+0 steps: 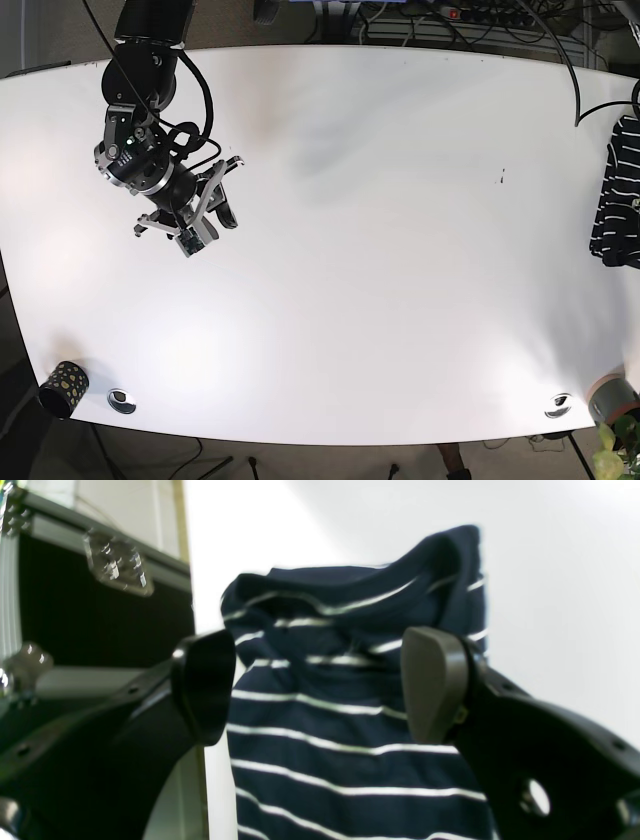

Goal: Fold the T-shirt properly

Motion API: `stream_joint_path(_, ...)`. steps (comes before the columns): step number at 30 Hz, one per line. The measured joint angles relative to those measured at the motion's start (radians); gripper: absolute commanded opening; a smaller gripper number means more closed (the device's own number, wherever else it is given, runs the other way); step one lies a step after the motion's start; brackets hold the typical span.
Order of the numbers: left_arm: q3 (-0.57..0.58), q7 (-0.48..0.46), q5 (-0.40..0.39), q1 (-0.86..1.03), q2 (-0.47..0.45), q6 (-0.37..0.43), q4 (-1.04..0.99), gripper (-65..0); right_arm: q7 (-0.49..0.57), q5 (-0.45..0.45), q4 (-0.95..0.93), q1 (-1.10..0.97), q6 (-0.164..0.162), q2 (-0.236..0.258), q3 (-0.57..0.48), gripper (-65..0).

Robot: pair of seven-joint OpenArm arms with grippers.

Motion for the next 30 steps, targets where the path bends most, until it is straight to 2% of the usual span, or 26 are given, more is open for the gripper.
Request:
stream_joint_path(6,0.008,0.008,0.112,-0.024,0.13,-0.008,-0.004,-17.4,0.0,-0.002,0.0,0.0,0.0,0.0,0.0,-47.6)
stream_joint_path(12,0.031,0.007,0.22,-0.156,0.237,0.006,-0.092,-17.4,-0.001,-0.002,0.0,0.0,0.0,0.0,0.002,-47.6)
stream_joint_path(16,0.033,0.001,0.23,-0.222,0.263,0.042,-0.167,-17.4,-0.002,0.0,-0.001,0.0,0.002,0.0,0.001,-47.6)
stream_joint_path(21,0.117,-0.061,0.229,-0.282,0.267,0.052,-0.236,-17.4,0.001,-0.001,0.0,-0.012,0.002,0.0,0.003,-47.6)
stream_joint_path(27,0.119,-0.071,0.225,-0.294,0.268,0.048,-0.228,-17.4,-0.002,0.002,0.002,-0.019,0.001,0.0,0.002,-47.6)
stream_joint_path(30,0.112,-0.058,0.181,-0.274,0.265,0.049,-0.156,-17.4,0.0,0.002,0.005,-0.02,0.002,0.0,0.002,-47.6)
